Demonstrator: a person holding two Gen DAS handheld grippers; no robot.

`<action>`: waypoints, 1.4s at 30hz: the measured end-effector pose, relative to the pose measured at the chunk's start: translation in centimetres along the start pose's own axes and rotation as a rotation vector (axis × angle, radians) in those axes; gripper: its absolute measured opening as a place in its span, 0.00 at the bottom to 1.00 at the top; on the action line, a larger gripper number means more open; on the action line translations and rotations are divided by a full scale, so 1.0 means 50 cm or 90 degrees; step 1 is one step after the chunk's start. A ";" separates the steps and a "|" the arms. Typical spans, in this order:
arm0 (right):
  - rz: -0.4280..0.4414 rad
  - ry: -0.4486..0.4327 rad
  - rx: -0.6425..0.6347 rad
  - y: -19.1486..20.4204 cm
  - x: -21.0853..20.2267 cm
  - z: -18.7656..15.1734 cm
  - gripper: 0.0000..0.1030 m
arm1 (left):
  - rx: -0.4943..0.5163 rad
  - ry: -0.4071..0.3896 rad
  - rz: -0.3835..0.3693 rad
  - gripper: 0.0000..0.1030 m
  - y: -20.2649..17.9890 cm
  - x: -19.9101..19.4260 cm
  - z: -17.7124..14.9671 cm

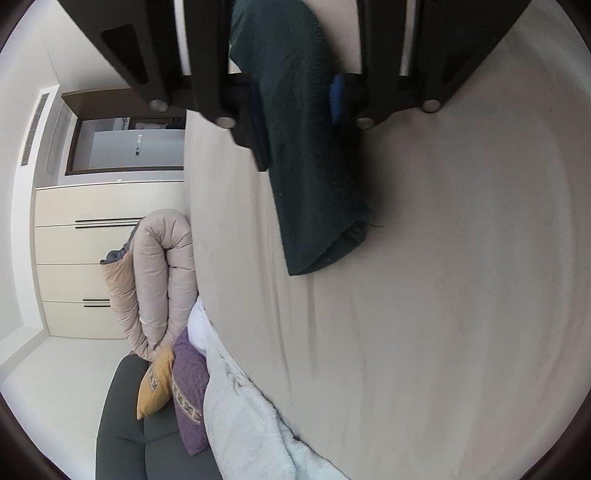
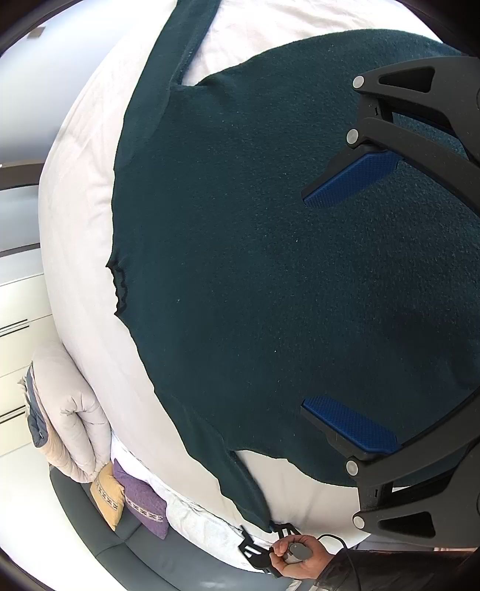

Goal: Fold small clothes

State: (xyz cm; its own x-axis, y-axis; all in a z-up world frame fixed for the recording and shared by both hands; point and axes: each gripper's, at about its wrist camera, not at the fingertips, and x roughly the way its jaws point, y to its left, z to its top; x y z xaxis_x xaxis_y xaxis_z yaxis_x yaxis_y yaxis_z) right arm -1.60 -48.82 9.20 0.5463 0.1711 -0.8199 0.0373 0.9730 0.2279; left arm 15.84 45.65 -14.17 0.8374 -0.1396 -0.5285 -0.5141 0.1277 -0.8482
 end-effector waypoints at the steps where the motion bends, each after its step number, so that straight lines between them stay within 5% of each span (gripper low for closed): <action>1: 0.002 0.001 0.002 -0.003 0.000 -0.001 1.00 | 0.009 0.004 0.013 0.05 -0.005 0.006 -0.005; 6: 0.007 -0.007 0.016 -0.026 -0.004 0.000 1.00 | 0.161 0.003 0.045 0.05 -0.110 0.010 -0.070; 9: 0.012 -0.013 0.042 -0.055 -0.006 0.007 0.98 | 0.355 0.010 0.068 0.07 -0.231 0.025 -0.179; 14: 0.045 -0.010 0.099 -0.109 0.004 0.031 0.96 | 0.809 0.001 0.137 0.07 -0.366 0.069 -0.520; 17: 0.109 -0.004 0.136 -0.137 0.023 0.071 0.94 | 1.039 -0.018 0.165 0.07 -0.347 0.089 -0.727; 19: 0.170 0.010 0.171 -0.154 0.045 0.106 0.91 | 1.123 -0.034 0.178 0.07 -0.322 0.096 -0.802; 29: 0.476 0.195 0.309 -0.093 0.278 0.253 0.84 | 1.304 -0.124 0.208 0.07 -0.232 0.083 -0.905; 35: 0.548 0.274 0.359 -0.007 0.403 0.274 0.82 | 1.332 -0.141 0.209 0.07 -0.212 0.078 -0.912; 38: 0.553 0.299 0.336 0.040 0.448 0.291 0.71 | 1.340 -0.138 0.205 0.07 -0.205 0.078 -0.914; 42: 0.532 0.321 0.280 0.096 0.481 0.311 0.29 | 1.332 -0.138 0.204 0.07 -0.208 0.076 -0.909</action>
State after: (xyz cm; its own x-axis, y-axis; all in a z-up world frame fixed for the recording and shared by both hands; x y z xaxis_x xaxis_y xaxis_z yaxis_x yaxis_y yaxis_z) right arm 24.73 -42.45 -1.27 0.1335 0.8994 -0.4162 0.1647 0.3940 0.9042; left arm 15.93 -0.84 -8.96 0.8661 0.1719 -0.4694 0.1788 0.7704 0.6120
